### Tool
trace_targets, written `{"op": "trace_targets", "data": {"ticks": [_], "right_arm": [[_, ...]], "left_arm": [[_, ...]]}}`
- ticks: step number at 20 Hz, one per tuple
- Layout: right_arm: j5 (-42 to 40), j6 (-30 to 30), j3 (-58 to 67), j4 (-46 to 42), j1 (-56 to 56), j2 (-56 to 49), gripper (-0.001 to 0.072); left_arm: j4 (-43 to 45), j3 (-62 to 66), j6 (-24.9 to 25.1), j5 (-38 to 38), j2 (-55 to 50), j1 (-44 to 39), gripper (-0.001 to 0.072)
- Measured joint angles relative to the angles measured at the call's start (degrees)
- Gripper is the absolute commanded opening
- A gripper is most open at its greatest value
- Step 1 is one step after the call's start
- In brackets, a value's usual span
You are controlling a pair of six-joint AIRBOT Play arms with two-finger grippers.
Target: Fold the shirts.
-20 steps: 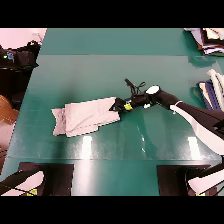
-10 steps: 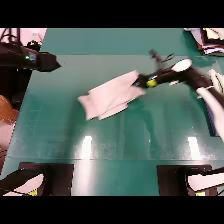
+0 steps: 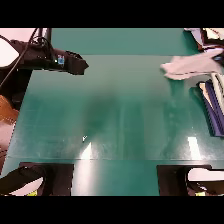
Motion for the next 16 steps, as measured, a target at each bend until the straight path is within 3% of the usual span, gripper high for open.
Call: {"op": "trace_targets", "data": {"ticks": [11,16], "right_arm": [[1.66,0.00,24.02,0.07,-9.07,-10.78,0.0014],[0.17,-1.09,22.16,0.83,-12.24,-5.81,0.0014]], "left_arm": [[-0.13,0.00,-1.73,0.57,-0.02,-3.13,0.0027],[-0.17,0.00,-1.75,0.61,-0.02,-3.15,0.0027]]}}
